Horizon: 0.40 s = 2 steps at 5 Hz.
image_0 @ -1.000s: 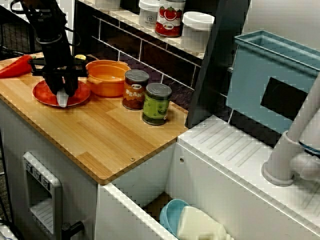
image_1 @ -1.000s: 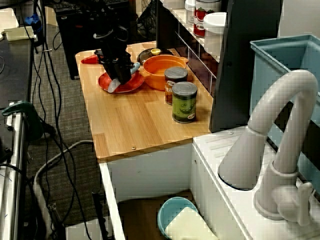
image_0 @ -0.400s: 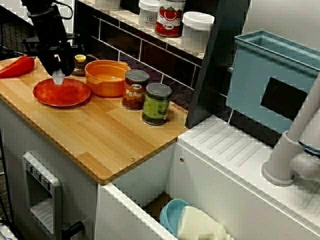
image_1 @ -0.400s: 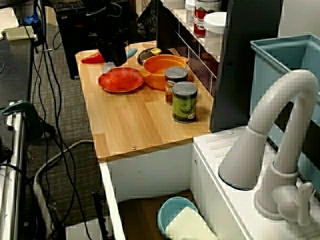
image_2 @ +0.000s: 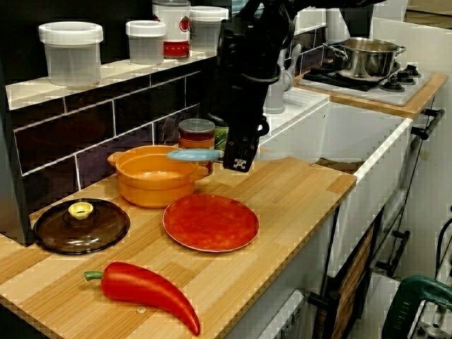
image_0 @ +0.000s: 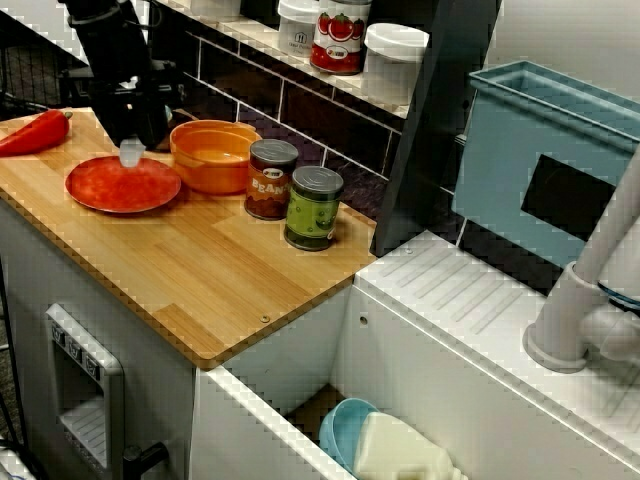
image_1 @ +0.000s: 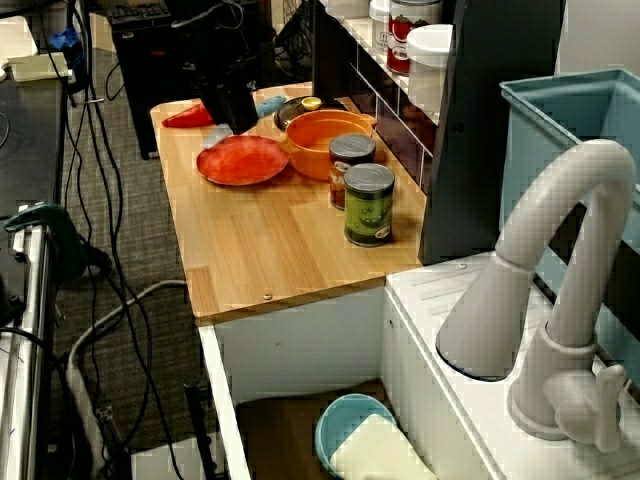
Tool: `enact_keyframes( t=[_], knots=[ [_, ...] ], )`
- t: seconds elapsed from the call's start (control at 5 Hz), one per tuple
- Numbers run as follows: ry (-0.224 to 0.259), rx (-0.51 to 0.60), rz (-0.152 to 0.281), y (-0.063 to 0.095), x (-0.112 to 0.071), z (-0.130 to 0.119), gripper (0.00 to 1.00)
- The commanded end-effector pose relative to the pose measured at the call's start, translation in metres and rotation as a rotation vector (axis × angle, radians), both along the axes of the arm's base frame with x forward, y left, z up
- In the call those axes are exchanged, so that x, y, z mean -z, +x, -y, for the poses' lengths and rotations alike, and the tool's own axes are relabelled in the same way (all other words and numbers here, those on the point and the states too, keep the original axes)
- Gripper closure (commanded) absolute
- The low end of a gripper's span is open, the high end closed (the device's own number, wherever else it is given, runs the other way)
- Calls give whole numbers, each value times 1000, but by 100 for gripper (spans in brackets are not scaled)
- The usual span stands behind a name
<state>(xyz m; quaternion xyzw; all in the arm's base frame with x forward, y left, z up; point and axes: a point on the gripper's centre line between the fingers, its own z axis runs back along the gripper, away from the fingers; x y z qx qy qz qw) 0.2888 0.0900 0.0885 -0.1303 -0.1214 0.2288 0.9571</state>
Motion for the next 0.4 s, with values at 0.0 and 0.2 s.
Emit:
enact_keyframes(
  t=[0.0,0.2],
  knots=[
    [23,139,38,-12,-16,39,100],
    [26,174,26,-15,-6,51,100]
  ],
)
